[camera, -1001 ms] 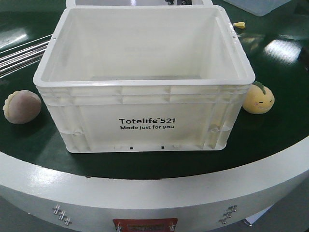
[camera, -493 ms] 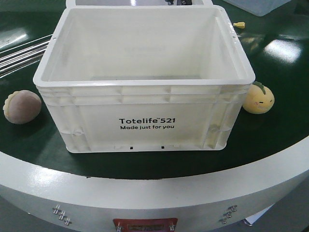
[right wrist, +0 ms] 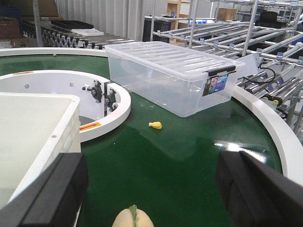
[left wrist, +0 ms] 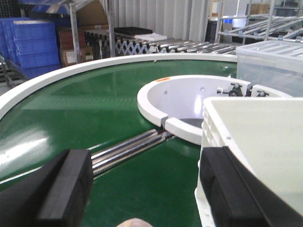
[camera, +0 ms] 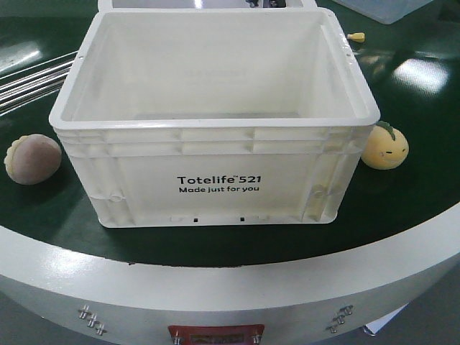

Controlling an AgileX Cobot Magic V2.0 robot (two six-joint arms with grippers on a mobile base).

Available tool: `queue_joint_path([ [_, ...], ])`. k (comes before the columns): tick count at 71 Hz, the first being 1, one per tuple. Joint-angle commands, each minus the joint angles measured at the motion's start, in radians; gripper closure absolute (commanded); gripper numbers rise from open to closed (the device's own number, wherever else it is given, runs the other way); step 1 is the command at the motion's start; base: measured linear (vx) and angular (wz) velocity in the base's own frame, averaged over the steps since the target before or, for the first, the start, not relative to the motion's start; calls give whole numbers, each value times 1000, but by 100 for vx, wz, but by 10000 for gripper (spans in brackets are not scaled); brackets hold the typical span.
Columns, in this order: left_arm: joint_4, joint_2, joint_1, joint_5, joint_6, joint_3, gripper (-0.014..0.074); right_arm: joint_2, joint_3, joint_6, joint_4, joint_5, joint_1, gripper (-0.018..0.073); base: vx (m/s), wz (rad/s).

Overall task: Place moving items into box and shelve
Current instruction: 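Lower the right gripper onto the yellow plush and the left onto the pink plush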

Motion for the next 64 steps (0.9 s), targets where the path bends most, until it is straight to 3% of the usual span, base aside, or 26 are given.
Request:
queue_joint_path([
  [1, -2, 43, 3, -109, -4, -67, 21, 37, -85, -5, -8, -54, 0, -34, 0, 0],
  [27, -2, 378, 3, -52, -6, -306, 21, 356, -405, -5, 16, 70, 0, -34, 0, 0],
  [64, -2, 508, 3, -38, -3, -315, 21, 771, -423, -5, 78, 90, 0, -34, 0, 0],
])
